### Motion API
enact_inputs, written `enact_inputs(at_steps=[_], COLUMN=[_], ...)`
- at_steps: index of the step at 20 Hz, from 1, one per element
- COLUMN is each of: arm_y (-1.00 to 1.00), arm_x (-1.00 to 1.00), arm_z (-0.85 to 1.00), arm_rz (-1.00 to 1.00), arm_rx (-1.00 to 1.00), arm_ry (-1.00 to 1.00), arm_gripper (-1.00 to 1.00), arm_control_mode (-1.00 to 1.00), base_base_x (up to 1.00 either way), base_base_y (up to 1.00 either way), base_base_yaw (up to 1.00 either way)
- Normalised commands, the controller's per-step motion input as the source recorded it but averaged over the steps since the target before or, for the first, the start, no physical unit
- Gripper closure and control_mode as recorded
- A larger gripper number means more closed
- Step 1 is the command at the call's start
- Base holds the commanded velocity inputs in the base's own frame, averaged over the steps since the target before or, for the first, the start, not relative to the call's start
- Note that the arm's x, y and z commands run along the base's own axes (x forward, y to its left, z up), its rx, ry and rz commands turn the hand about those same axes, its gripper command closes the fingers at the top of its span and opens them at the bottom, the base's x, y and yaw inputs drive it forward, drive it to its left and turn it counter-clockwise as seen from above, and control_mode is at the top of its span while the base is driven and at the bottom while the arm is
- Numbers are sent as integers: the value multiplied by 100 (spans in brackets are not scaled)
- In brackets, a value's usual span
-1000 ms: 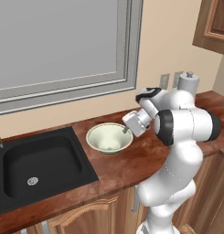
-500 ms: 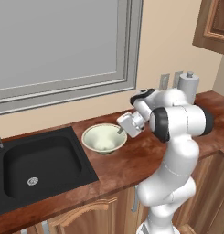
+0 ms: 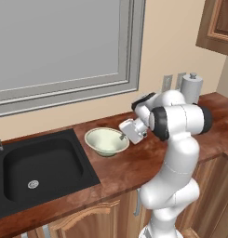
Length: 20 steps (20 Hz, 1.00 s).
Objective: Pick the cup and bowl from the counter and place them on the counter next to the sink.
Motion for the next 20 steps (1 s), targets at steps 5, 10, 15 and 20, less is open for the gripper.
enact_inputs(at_steps=[5, 10, 15, 20], arm_y=[0, 0, 0, 0], arm_x=[-3, -5, -4, -20], arm_z=[-16, 1, 0, 11], arm_rz=[-1, 0, 0, 0], arm_rx=[0, 0, 0, 0], arm_ry=[0, 0, 0, -2], arm_gripper=[100, -100, -100, -100], arm_control_mode=[-100, -100, -100, -100], base_base_x=[0, 0, 0, 0], base_base_y=[0, 0, 0, 0], base_base_yaw=[0, 0, 0, 0])
